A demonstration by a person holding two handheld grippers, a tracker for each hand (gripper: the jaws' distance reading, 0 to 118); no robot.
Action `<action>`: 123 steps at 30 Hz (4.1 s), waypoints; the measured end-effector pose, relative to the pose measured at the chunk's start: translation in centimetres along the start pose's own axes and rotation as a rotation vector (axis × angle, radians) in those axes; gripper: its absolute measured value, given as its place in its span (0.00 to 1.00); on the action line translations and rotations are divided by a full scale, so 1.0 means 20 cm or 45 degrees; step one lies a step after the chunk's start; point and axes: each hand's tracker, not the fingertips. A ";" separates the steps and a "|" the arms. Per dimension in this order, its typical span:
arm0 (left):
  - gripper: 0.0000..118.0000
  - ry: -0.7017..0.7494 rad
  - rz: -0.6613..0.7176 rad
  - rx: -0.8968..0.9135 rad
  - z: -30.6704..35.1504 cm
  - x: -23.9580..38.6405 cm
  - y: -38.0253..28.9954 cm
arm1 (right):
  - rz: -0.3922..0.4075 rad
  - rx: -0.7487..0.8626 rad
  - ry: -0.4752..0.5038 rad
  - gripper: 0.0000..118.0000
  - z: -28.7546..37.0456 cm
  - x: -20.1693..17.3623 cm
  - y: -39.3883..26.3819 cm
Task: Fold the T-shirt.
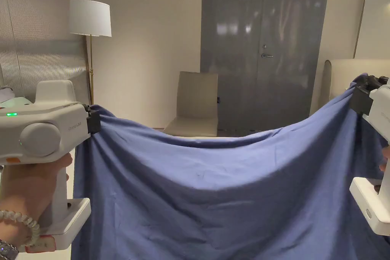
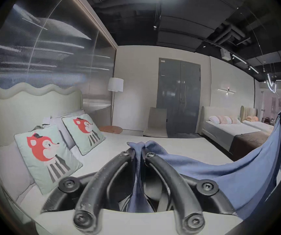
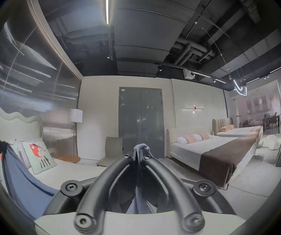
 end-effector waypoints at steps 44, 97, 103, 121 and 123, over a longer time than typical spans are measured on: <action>0.02 0.042 0.093 0.005 -0.71 -0.02 0.10 | -0.009 -0.140 0.024 0.03 -0.69 -0.03 -0.23; 0.19 0.098 -0.023 -0.966 0.85 -0.48 -1.86 | 0.077 -1.338 0.045 0.34 1.37 0.33 -1.62; 0.89 0.061 0.039 -0.760 0.96 -0.42 -1.68 | 0.063 -1.046 0.003 0.80 1.43 0.30 -1.42; 0.00 0.076 0.007 -0.515 1.02 -0.33 -1.53 | 0.089 -0.729 -0.005 0.00 1.44 0.15 -1.25; 0.02 0.072 0.059 -0.619 1.00 -0.39 -1.57 | 0.082 -0.756 -0.001 0.00 1.44 0.15 -1.27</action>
